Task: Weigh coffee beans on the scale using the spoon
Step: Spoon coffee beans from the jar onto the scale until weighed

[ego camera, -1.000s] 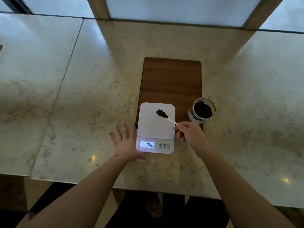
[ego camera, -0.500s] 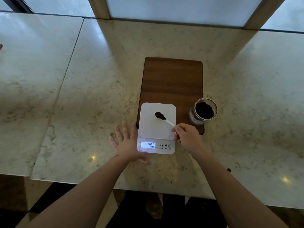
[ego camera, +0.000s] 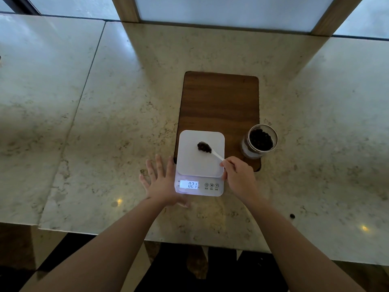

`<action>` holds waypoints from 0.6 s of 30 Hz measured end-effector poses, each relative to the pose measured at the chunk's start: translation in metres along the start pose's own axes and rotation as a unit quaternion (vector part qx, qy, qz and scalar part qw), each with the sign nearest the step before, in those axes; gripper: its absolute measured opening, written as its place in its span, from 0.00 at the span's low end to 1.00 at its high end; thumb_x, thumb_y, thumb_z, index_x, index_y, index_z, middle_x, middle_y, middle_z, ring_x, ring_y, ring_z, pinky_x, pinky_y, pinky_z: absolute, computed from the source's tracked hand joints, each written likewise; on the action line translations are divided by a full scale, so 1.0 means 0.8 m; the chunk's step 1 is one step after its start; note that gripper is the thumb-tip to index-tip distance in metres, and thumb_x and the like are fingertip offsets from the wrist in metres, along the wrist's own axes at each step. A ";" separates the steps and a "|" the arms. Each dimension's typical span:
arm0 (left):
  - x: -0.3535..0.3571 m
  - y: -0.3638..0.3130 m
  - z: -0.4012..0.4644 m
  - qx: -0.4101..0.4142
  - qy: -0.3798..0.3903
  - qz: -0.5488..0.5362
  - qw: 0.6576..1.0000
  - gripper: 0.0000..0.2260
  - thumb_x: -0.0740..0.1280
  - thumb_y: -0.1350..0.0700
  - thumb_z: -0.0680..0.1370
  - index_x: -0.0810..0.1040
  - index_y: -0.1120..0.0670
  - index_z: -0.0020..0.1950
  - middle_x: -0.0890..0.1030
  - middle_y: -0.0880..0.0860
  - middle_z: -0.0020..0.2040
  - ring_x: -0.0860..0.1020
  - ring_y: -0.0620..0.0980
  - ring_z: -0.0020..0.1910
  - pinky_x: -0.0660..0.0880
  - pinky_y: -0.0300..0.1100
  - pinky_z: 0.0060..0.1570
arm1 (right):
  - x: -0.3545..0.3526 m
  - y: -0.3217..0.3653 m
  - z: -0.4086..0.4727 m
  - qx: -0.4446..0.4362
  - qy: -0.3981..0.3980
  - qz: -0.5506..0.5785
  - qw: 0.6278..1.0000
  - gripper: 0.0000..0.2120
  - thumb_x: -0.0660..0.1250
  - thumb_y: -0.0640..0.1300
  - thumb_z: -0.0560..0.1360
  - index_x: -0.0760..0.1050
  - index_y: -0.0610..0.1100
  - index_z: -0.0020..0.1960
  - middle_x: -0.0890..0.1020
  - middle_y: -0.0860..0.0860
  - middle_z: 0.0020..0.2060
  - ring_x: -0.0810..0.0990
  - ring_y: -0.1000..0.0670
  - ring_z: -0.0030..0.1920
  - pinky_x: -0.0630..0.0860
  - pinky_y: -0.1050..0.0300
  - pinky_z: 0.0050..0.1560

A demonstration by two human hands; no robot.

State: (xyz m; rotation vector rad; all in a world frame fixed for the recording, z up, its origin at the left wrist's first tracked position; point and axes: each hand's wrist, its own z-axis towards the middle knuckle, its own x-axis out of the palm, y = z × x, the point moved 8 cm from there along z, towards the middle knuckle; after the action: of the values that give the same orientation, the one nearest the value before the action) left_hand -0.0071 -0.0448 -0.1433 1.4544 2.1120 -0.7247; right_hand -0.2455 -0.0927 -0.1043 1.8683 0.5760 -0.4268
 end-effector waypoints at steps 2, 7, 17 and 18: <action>0.000 0.001 -0.001 0.002 0.000 -0.001 1.000 0.73 0.78 0.29 0.53 0.19 0.42 0.69 0.16 0.54 0.69 0.16 0.61 0.66 0.31 0.73 0.67 | -0.002 0.001 -0.002 -0.015 -0.015 -0.015 1.000 0.12 0.58 0.44 0.84 0.76 0.47 0.44 0.79 0.54 0.31 0.77 0.62 0.33 0.71 0.71 0.31; -0.002 0.000 -0.003 0.006 0.003 -0.004 1.000 0.73 0.79 0.31 0.53 0.19 0.43 0.70 0.16 0.54 0.69 0.16 0.61 0.65 0.31 0.73 0.67 | -0.002 0.007 -0.007 -0.038 -0.028 -0.045 0.998 0.12 0.58 0.44 0.84 0.75 0.41 0.45 0.79 0.51 0.32 0.78 0.53 0.34 0.70 0.63 0.28; -0.001 0.002 0.002 -0.002 0.004 -0.002 1.000 0.74 0.78 0.29 0.51 0.17 0.41 0.67 0.14 0.54 0.68 0.15 0.61 0.64 0.29 0.71 0.65 | -0.026 0.051 -0.042 -0.175 -0.115 -0.197 0.958 0.12 0.57 0.45 0.78 0.74 0.40 0.42 0.71 0.52 0.28 0.69 0.46 0.24 0.64 0.54 0.24; -0.001 0.002 0.002 -0.002 0.003 -0.002 1.000 0.74 0.78 0.29 0.51 0.15 0.40 0.64 0.14 0.53 0.67 0.15 0.61 0.64 0.29 0.71 0.65 | -0.026 0.051 -0.045 -0.178 -0.119 -0.197 0.957 0.14 0.55 0.47 0.78 0.74 0.40 0.43 0.71 0.52 0.28 0.69 0.47 0.24 0.63 0.55 0.24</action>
State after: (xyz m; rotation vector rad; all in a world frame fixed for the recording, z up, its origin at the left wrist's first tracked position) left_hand -0.0051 -0.0456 -0.1445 1.4531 2.1198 -0.7189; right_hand -0.2384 -0.0752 -0.0492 1.3322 0.8037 -0.7461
